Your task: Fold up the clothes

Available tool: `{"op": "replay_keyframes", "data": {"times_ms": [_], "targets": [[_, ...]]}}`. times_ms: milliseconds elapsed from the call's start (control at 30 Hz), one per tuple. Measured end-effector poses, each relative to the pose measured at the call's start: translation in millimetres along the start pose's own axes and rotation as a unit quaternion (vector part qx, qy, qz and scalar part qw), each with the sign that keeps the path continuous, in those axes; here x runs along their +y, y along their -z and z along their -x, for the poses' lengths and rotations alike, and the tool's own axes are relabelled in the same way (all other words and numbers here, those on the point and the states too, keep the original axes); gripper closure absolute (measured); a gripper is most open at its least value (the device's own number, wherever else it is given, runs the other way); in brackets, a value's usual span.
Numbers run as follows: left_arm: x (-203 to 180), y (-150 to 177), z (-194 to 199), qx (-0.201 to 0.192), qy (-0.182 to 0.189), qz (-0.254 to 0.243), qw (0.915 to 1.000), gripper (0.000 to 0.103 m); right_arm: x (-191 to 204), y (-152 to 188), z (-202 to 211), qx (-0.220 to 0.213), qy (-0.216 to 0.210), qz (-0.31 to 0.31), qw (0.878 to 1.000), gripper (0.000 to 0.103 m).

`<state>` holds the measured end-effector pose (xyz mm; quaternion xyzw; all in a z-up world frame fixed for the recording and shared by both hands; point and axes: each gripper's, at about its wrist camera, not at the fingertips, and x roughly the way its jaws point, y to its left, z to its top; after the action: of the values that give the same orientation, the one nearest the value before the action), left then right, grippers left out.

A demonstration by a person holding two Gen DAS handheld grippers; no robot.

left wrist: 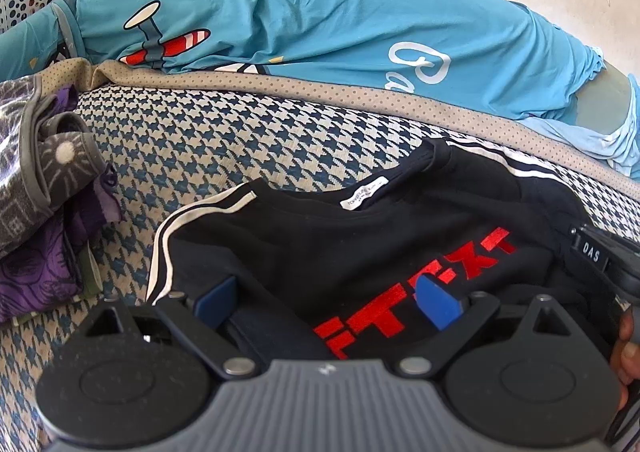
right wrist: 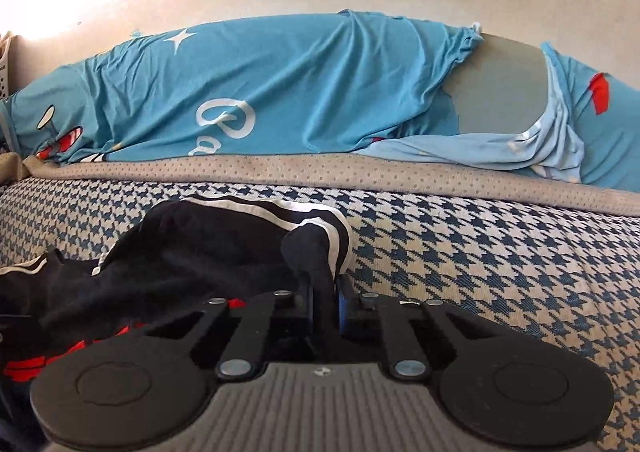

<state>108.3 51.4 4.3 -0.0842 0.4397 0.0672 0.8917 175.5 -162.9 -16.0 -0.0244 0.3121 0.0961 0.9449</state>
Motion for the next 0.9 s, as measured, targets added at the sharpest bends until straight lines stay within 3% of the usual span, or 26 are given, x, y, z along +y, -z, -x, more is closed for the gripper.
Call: {"op": "replay_keyframes", "data": {"times_ms": [267,400,500,600,700,800,867,900], "targets": [[-3,1,3,-0.015,0.004,-0.006,0.9999,0.007,-17,-9,6,-0.026,0.048,-0.043,0.998,0.096],[-7,2,4,-0.016,0.006,-0.01,0.9998,0.007,-48,-11,6,-0.027,0.095,-0.087,0.991,0.097],[-7,2,5,-0.015,0.012,-0.007,0.9998,0.007,-81,-11,6,-0.029,0.164,-0.132,0.977,0.097],[-6,2,6,-0.014,0.015,-0.008,0.9998,0.007,-116,-5,6,-0.02,0.241,-0.192,0.951,0.097],[-6,2,8,-0.013,0.019,-0.008,0.9997,0.007,-128,1,6,0.005,0.263,-0.202,0.943,0.096],[-8,3,9,-0.01,0.023,-0.013,0.9996,0.007,-110,-1,12,-0.001,0.278,-0.154,0.948,0.085],[-8,3,11,-0.011,0.023,-0.016,0.9995,0.007,-98,-4,16,-0.008,0.269,-0.132,0.954,0.071],[-7,3,13,-0.011,0.023,-0.017,0.9995,0.007,-95,-6,16,-0.012,0.263,-0.129,0.956,0.068]]}}
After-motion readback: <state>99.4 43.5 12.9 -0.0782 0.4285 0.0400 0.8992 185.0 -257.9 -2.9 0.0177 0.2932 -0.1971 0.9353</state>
